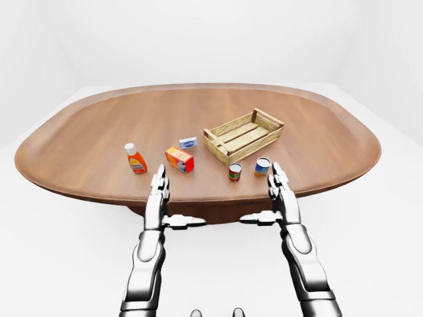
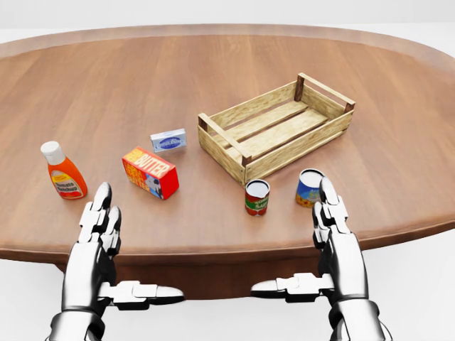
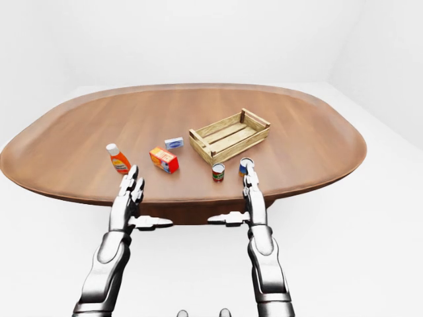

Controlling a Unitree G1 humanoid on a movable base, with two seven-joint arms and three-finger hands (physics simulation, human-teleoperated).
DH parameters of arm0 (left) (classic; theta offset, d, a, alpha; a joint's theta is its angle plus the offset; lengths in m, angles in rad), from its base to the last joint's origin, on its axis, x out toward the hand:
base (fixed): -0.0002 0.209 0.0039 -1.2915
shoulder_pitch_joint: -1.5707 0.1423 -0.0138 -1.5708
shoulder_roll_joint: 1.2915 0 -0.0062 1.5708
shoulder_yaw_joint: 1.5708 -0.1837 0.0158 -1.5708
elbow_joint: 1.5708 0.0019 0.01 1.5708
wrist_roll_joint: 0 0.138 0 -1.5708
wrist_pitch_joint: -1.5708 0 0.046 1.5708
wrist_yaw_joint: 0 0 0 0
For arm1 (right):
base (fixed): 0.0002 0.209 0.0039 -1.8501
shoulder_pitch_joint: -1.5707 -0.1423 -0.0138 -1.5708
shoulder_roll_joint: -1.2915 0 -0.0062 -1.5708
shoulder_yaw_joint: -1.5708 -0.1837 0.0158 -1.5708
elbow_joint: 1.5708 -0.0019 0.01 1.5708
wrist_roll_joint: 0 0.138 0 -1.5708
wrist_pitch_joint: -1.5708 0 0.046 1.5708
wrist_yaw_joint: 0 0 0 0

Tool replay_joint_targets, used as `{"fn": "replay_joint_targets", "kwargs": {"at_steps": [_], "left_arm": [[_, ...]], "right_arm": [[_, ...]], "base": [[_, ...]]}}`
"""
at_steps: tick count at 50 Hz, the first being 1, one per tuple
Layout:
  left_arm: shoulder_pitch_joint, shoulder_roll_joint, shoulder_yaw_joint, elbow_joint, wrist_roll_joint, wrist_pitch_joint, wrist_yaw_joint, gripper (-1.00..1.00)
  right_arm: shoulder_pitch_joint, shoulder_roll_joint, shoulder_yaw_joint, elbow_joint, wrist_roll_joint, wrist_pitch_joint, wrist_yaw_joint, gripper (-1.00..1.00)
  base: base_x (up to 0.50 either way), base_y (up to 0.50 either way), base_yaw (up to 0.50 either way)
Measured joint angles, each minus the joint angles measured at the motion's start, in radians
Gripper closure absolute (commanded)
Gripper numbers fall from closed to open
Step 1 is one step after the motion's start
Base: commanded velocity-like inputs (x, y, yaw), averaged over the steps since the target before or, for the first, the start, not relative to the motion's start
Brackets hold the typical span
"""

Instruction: Pick up the tomato sauce, and put it in the wooden tray.

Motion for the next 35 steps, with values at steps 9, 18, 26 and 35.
{"fn": "replay_joint_targets", "kwargs": {"at_steps": [9,18,26,35], "left_arm": [[0.028,0.003,0.001,-0.055,0.003,0.02,-0.022,-1.0],[0.042,0.004,-0.003,-0.102,0.011,0.063,-0.031,-1.0],[0.055,0.004,-0.008,-0.156,0.021,0.106,-0.036,-1.0],[0.068,0.005,-0.012,-0.239,0.032,0.106,-0.041,-1.0]], "right_arm": [[0.001,-0.008,-0.015,-0.012,-0.001,0.016,0.01,-1.0],[0.005,-0.011,-0.019,-0.038,-0.005,0.04,0.013,-1.0],[0.006,-0.015,-0.027,-0.087,-0.006,0.085,0.016,-1.0],[0.005,-0.02,-0.034,-0.157,-0.009,0.086,0.024,-1.0]], "base": [[0.0,0.0,0.0],[0.0,0.0,0.0],[0.0,0.0,0.0],[0.0,0.0,0.0]]}}
